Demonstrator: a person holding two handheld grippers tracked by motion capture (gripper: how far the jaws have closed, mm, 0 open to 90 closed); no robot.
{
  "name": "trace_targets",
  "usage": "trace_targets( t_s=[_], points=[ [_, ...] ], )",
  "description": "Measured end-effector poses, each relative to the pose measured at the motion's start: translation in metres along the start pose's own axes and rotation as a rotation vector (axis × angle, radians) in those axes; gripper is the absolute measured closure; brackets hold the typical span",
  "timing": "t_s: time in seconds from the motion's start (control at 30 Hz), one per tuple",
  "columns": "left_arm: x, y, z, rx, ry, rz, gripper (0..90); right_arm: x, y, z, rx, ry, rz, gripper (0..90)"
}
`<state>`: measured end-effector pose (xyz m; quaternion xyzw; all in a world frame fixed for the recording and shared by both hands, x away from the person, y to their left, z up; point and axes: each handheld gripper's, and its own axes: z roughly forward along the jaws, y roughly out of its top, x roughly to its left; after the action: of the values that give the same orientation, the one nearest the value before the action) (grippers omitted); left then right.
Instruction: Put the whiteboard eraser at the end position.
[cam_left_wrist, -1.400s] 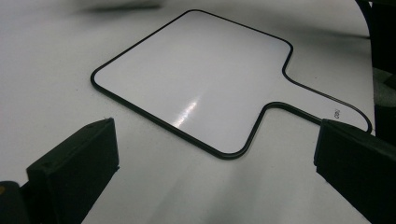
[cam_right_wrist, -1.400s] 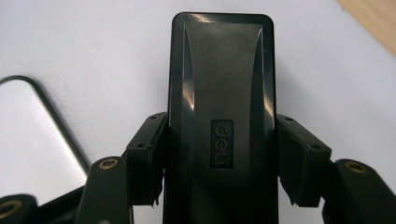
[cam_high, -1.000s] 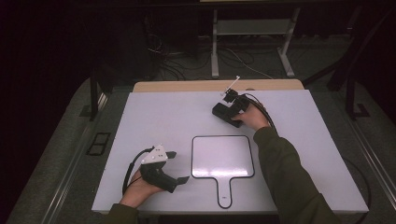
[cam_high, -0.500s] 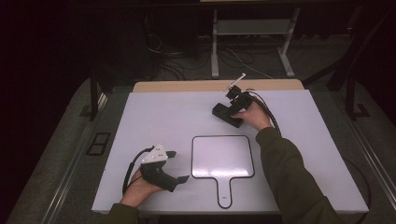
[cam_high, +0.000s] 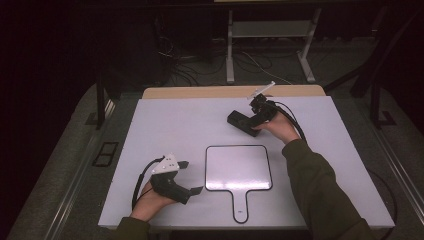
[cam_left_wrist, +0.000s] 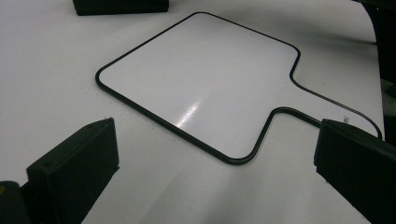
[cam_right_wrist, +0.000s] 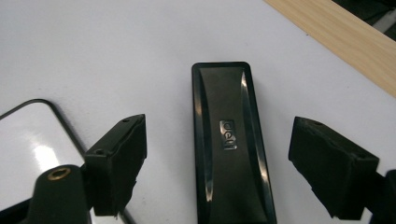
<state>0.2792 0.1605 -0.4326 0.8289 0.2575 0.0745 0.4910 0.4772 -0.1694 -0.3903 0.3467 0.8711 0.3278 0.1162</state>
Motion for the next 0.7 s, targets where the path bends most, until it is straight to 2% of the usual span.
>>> trace_targets(
  t_s=[0.17,0.3,0.53,0.7],
  points=[
    [0.000,0.001,0.000,-0.005,0.003,-0.006,0.0,0.002,-0.007,-0.006,-0.023,0.027,0.043,17.3],
    [0.000,0.000,0.000,0.002,0.000,-0.001,0.0,0.006,-0.013,-0.011,-0.027,0.041,0.026,17.3],
    [0.000,-0.001,-0.002,0.010,-0.003,0.002,0.0,0.013,-0.024,-0.023,-0.081,0.070,0.040,17.3],
    [0.001,-0.002,-0.002,0.006,-0.001,-0.001,0.0,0.018,-0.031,-0.028,-0.107,0.067,0.039,17.3]
  ],
)
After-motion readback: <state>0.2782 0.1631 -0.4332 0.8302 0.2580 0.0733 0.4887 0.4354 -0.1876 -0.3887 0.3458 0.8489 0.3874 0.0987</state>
